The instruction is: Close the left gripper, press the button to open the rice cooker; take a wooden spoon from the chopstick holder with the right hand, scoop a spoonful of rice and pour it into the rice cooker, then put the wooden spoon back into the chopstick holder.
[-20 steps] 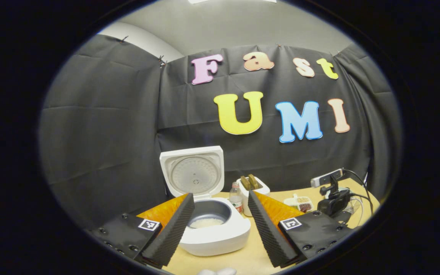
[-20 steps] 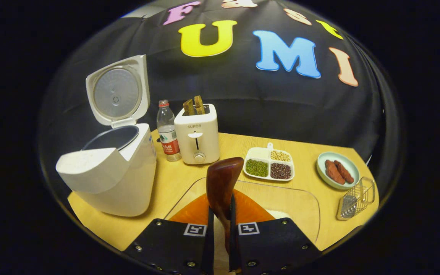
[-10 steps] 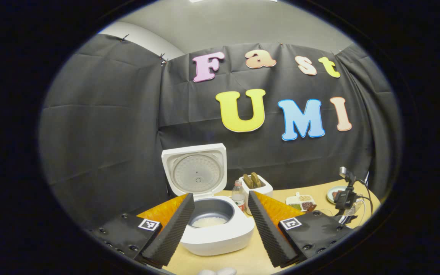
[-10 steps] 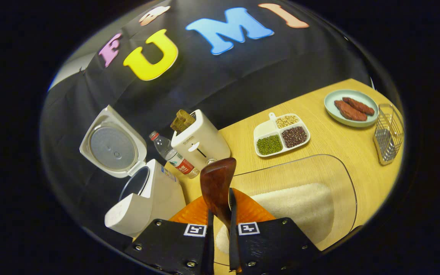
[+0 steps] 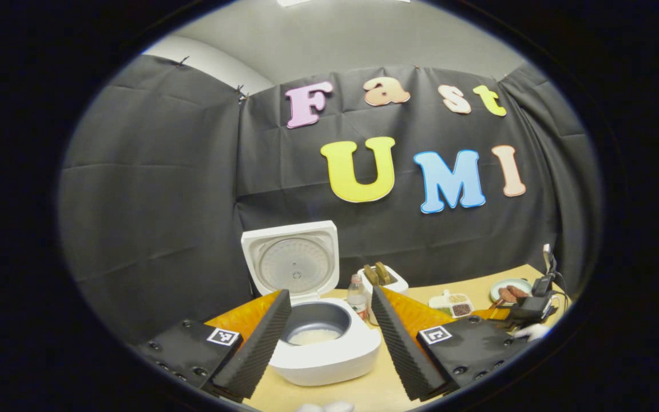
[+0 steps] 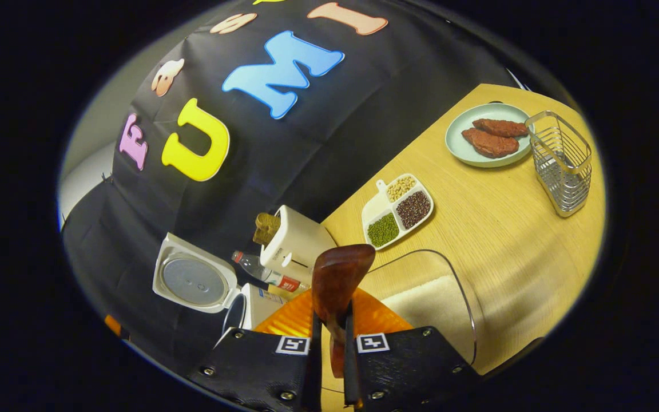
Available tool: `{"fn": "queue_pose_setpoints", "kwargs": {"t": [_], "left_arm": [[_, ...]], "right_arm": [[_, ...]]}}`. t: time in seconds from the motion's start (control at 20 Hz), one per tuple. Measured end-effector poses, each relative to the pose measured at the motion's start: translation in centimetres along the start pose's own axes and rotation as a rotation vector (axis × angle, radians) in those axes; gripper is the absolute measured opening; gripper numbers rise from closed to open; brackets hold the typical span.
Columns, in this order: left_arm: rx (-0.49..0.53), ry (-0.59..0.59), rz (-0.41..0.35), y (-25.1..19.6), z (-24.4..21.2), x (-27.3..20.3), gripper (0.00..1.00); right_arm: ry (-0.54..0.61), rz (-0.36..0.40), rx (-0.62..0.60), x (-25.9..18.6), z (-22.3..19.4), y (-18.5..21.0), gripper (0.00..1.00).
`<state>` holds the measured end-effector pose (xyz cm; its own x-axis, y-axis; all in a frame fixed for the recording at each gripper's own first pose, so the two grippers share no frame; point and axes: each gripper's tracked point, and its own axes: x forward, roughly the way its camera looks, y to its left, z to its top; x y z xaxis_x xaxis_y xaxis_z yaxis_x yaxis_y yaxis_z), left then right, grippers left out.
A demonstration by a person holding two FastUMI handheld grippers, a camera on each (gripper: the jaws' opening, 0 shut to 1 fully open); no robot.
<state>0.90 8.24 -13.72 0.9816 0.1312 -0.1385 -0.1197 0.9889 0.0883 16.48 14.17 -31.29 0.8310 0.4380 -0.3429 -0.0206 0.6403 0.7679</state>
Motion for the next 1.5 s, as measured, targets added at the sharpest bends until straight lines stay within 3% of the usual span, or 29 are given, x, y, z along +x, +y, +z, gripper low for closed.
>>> {"fn": "queue_pose_setpoints", "kwargs": {"t": [0.35,0.8,1.15,1.5], "left_arm": [[0.003,-0.006,-0.014,-1.2,0.4,-0.5,0.99],[-0.001,-0.008,-0.004,-0.4,0.0,-0.8,0.99],[-0.013,-0.01,0.023,1.6,-0.6,-1.2,0.99],[-0.028,-0.012,0.073,5.0,-1.7,-1.8,0.99]], "right_arm": [[-0.024,-0.006,0.015,-1.2,1.5,-0.1,0.15],[-0.07,0.046,0.117,-2.6,5.2,3.2,0.15],[-0.066,0.148,0.255,-2.5,7.2,11.1,0.15],[0.012,0.244,0.277,0.6,3.6,21.8,0.15]]}}
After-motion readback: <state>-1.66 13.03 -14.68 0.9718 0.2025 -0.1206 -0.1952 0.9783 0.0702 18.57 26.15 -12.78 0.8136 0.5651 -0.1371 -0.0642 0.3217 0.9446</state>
